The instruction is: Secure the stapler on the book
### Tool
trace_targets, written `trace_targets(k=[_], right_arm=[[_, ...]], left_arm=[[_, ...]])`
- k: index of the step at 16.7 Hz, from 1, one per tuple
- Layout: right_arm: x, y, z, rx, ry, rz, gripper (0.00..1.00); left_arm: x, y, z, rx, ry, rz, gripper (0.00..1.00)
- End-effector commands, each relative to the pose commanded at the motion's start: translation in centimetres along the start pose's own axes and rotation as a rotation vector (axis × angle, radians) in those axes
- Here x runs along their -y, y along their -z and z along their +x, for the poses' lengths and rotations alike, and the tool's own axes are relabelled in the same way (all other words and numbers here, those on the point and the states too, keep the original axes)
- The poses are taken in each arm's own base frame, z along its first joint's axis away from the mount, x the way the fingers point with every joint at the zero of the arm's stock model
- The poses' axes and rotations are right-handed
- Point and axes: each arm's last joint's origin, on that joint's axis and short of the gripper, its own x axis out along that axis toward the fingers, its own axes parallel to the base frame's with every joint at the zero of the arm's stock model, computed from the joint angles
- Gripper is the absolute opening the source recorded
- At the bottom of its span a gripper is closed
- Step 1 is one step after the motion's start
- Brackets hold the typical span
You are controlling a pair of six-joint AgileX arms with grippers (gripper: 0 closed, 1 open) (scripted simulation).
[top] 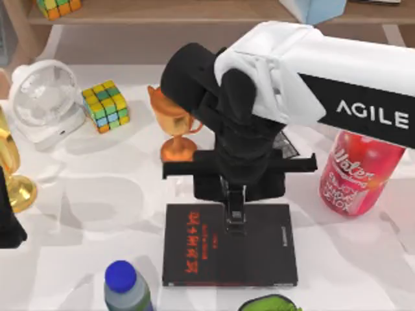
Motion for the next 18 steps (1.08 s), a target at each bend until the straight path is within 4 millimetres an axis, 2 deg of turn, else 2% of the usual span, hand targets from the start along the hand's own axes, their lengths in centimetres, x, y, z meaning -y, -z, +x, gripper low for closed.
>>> trace_targets(k=[3,10,18], right_arm=[[-0.5,1.4,1.9,-0.024,0.015,0.024,0.00],[-0.4,1.5,2.1,-0.026,0.016,0.037,0.00],[-0.5,1.6,4.2,-0.028,0.017,0.033,0.00]], left_arm=[[0.0,0.0,0.0,0.000,0.000,0.000,1.00],[0.0,0.0,0.0,0.000,0.000,0.000,1.00],[0.0,0.0,0.0,0.000,0.000,0.000,1.00]])
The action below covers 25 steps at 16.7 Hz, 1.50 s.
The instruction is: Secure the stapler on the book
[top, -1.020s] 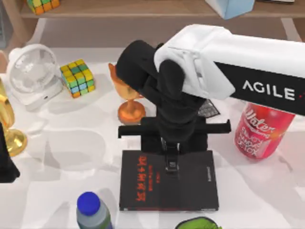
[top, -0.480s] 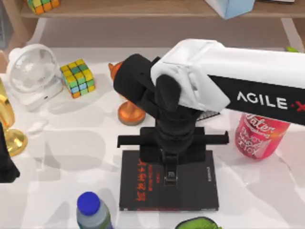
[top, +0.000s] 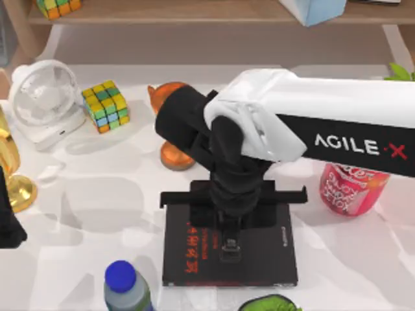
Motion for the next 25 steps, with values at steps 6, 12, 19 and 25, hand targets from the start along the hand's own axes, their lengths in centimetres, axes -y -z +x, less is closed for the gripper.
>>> trace_targets(k=[6,12,19,25], right_arm=[[-0.02,0.07,0.98,0.000,0.000,-0.001,0.00],[-0.02,0.07,0.98,0.000,0.000,-0.001,0.38],[-0.02,0.07,0.98,0.000,0.000,-0.001,0.90],[-0.02,0.07,0.98,0.000,0.000,-0.001,1.00]], left_arm=[[0.00,0.00,0.00,0.000,0.000,0.000,1.00],[0.00,0.00,0.00,0.000,0.000,0.000,1.00],[0.00,0.00,0.00,0.000,0.000,0.000,1.00],[0.00,0.00,0.00,0.000,0.000,0.000,1.00]])
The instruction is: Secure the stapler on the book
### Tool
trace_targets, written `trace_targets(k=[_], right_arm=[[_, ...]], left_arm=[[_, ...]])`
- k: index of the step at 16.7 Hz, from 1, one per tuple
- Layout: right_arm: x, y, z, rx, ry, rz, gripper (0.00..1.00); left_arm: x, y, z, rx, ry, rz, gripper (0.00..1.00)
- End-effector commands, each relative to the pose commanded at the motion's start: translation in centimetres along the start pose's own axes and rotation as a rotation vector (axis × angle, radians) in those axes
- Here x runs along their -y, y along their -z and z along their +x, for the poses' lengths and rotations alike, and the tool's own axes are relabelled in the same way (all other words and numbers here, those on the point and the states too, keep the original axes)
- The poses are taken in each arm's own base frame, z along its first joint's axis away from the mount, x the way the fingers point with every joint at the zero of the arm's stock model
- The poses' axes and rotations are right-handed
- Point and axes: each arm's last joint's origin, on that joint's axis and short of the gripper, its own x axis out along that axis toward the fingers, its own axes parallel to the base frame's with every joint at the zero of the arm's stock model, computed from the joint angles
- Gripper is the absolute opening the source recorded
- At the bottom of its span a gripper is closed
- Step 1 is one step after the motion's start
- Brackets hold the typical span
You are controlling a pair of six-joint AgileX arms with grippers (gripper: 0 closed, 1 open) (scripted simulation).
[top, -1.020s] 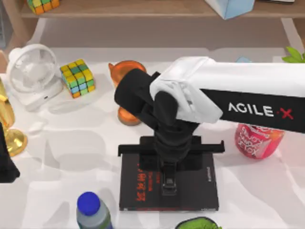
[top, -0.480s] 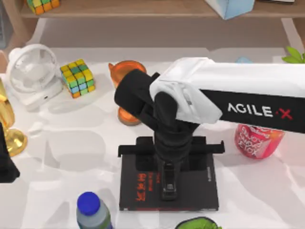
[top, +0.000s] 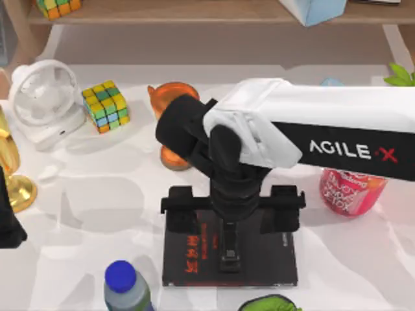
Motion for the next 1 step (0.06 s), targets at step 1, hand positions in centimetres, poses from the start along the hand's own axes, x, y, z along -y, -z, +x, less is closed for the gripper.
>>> trace_targets(k=[1], right_arm=[[0.00,0.00,0.00,0.000,0.000,0.000,1.00]], left_arm=[[0.00,0.00,0.00,0.000,0.000,0.000,1.00]])
